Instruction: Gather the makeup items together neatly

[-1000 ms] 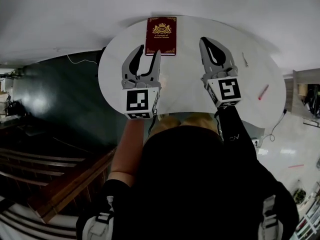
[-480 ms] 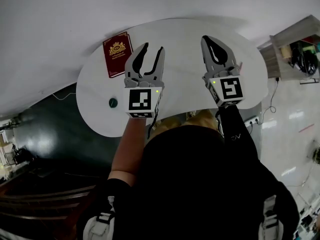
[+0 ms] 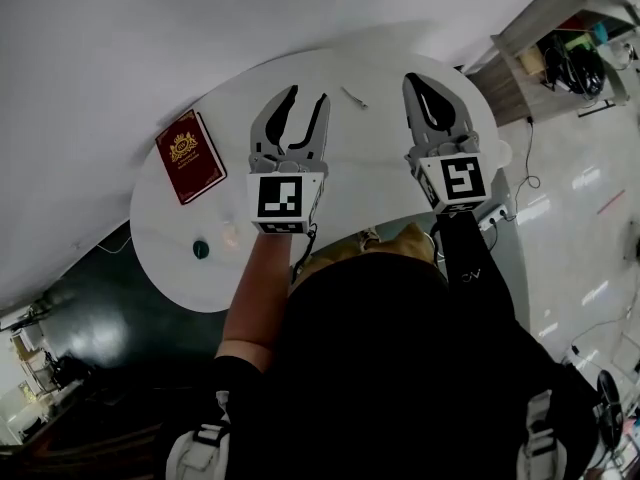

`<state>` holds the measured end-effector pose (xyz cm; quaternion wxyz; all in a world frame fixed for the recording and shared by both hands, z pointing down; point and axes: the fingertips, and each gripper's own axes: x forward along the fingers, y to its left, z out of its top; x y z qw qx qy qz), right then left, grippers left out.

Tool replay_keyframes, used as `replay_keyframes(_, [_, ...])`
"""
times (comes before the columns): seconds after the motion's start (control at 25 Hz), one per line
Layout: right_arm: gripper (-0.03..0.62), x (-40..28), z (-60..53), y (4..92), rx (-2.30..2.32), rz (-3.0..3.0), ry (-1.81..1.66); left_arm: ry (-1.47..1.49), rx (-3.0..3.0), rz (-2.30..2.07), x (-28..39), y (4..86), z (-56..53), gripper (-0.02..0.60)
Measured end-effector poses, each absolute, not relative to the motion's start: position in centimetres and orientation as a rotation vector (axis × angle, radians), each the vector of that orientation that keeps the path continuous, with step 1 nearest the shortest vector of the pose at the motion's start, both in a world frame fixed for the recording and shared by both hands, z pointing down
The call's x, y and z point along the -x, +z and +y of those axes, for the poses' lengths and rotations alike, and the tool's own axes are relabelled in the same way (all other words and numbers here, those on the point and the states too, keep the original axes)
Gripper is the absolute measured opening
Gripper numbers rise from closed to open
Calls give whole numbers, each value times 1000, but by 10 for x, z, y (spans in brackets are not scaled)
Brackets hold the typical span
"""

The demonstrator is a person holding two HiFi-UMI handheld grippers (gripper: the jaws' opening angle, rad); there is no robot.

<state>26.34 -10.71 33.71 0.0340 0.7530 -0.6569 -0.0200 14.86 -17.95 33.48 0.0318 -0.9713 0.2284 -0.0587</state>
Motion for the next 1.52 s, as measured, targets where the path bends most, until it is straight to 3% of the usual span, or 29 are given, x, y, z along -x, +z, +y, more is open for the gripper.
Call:
replay_keyframes(0.2, [5, -282, -104, 345, -2337, -1990, -27, -364, 2994, 451, -185, 370, -176, 163])
replay_keyframes(0.68, [5, -329, -72, 386, -2393, -1836, 114, -1154, 2427, -548, -252, 571, -171, 163])
replay_keyframes(1.12, [5, -373, -21, 415, -2451, -1640, 202, -1360, 2078, -817, -259, 654, -194, 155])
replay_keyframes(1.16, [5, -375, -19, 416, -2457, -1632, 206, -1377, 2086, -842, -257, 654, -192, 137])
replay_keyframes(1.24, [5, -377, -18, 418, -2456, -1630, 213, -1417, 2102, -887, -253, 655, -184, 29])
replay_keyframes(1.52, [5, -368, -37, 412, -2424, -1697, 179, -1471, 2264, -825, -255, 645, -176, 15])
